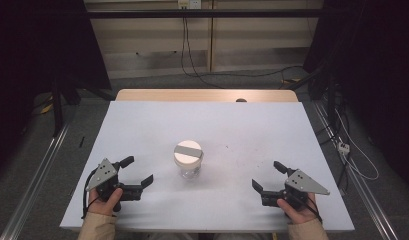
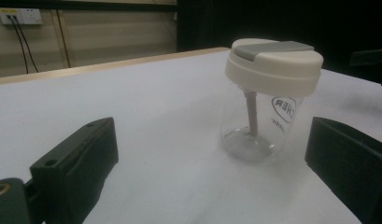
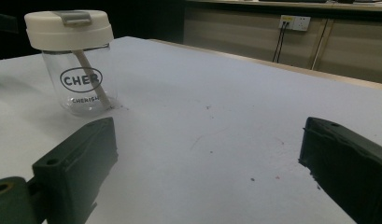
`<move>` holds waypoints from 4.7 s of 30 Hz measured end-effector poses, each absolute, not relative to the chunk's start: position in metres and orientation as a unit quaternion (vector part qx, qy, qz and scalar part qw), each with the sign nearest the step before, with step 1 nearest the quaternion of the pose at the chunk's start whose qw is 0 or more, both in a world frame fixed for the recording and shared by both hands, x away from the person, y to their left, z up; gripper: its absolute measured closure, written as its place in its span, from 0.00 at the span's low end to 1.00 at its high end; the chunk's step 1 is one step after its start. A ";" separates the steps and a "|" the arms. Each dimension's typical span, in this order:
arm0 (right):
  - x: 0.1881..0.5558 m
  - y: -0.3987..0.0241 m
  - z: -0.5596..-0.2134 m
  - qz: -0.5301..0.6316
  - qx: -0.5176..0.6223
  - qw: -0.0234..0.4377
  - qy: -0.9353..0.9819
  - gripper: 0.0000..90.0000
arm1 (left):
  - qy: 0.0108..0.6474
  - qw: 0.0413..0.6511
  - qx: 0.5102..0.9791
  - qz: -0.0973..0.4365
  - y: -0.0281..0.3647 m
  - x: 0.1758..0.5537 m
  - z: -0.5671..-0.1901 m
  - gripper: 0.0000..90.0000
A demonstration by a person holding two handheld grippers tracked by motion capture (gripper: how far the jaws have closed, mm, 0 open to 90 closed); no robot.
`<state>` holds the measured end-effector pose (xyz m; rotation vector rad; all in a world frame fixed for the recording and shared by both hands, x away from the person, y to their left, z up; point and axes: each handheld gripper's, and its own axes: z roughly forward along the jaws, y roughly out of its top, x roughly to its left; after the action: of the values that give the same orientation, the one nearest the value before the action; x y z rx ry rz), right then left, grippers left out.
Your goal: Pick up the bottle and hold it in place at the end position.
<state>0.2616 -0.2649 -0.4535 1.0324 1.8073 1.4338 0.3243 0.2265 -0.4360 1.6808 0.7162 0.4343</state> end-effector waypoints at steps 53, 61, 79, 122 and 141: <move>0.263 -0.261 -0.453 0.535 0.388 0.312 0.683 0.04 | 0.327 0.531 0.760 0.183 0.111 0.331 -0.445 0.06; 0.262 -0.262 -0.452 0.536 0.386 0.313 0.683 0.04 | 0.342 0.518 0.757 0.202 0.097 0.335 -0.449 0.06; 0.262 -0.263 -0.451 0.537 0.385 0.316 0.681 0.04 | 0.350 0.509 0.753 0.225 0.078 0.345 -0.456 0.12; 0.264 -0.263 -0.452 0.542 0.385 0.311 0.680 0.04 | 0.289 0.547 0.762 0.190 0.082 0.369 -0.443 0.21; 0.265 -0.263 -0.453 0.542 0.383 0.309 0.681 0.04 | 0.278 0.545 0.770 0.181 0.073 0.395 -0.437 0.21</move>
<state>0.2647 -0.2625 -0.4525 1.0122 1.7999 1.4316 0.3950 0.0729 -0.4374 1.8273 0.6590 0.4299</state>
